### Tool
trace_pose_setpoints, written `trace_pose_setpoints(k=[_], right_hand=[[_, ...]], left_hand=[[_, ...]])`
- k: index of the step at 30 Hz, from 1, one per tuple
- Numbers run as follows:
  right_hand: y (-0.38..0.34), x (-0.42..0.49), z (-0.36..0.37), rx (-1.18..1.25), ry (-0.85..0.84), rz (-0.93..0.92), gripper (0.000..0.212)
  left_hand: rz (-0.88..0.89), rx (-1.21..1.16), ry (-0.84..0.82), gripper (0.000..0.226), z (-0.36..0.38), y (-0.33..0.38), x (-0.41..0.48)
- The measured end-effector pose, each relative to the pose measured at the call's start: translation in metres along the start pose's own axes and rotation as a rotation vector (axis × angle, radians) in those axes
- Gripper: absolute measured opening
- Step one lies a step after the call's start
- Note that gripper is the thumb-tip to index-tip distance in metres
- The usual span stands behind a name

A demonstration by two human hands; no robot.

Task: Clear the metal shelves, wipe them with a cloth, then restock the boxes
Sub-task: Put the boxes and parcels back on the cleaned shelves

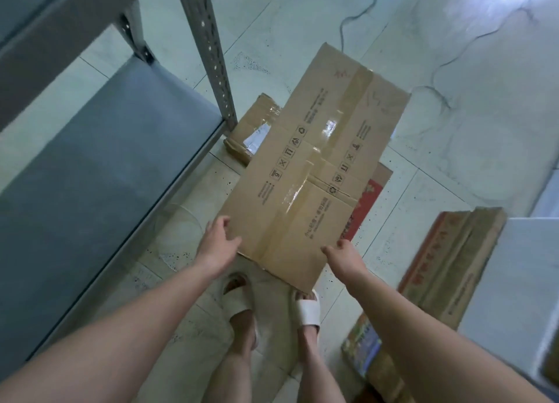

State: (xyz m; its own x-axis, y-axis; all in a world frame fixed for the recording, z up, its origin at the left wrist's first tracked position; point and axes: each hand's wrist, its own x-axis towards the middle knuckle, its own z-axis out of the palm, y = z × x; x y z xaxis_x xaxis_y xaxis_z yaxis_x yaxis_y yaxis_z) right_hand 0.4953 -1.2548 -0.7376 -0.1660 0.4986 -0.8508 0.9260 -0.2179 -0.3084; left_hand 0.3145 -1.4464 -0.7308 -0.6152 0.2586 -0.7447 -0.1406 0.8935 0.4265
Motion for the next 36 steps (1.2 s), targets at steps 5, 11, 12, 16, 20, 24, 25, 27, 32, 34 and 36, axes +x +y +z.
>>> trace_pose_setpoints(k=[5, 11, 12, 16, 20, 24, 25, 27, 32, 34, 36], right_hand=[[0.012, 0.081, 0.03, 0.211, 0.016, 0.202, 0.107], [0.033, 0.127, 0.046, 0.447, 0.035, 0.233, 0.106], [0.035, 0.131, 0.047, 0.453, 0.035, 0.23, 0.102], [0.038, 0.12, 0.036, 0.438, 0.081, 0.217, 0.094], [0.041, 0.074, 0.003, 0.426, 0.064, 0.177, 0.094], [0.033, 0.021, -0.026, 0.438, 0.043, 0.171, 0.077], [0.03, 0.008, -0.029, 0.43, 0.05, 0.158, 0.077], [0.025, -0.015, -0.034, 0.407, 0.075, 0.132, 0.078], [0.029, -0.063, -0.029, 0.378, 0.18, 0.03, 0.079], [0.038, -0.079, -0.023, 0.368, 0.194, 0.011, 0.081], [0.056, -0.11, -0.01, 0.336, 0.211, 0.0, 0.083]], left_hand=[[-0.038, 0.157, 0.058, 0.084, -0.008, -0.02, 0.076], [-0.151, 0.015, -0.087, 0.112, 0.024, -0.044, 0.121], [-0.157, 0.009, -0.064, 0.114, 0.027, -0.045, 0.121], [-0.105, 0.075, 0.024, 0.114, 0.03, -0.043, 0.104], [-0.025, 0.123, 0.015, 0.086, 0.019, -0.03, 0.052], [-0.04, -0.009, -0.029, 0.088, 0.006, -0.024, -0.005], [-0.041, -0.045, -0.029, 0.087, 0.003, -0.026, -0.015], [-0.05, -0.099, -0.011, 0.084, -0.006, -0.027, -0.039], [-0.02, -0.069, 0.086, 0.097, -0.016, -0.045, -0.085], [-0.021, -0.069, 0.08, 0.102, -0.018, -0.059, -0.102], [0.002, -0.08, 0.087, 0.106, -0.021, -0.086, -0.135]])
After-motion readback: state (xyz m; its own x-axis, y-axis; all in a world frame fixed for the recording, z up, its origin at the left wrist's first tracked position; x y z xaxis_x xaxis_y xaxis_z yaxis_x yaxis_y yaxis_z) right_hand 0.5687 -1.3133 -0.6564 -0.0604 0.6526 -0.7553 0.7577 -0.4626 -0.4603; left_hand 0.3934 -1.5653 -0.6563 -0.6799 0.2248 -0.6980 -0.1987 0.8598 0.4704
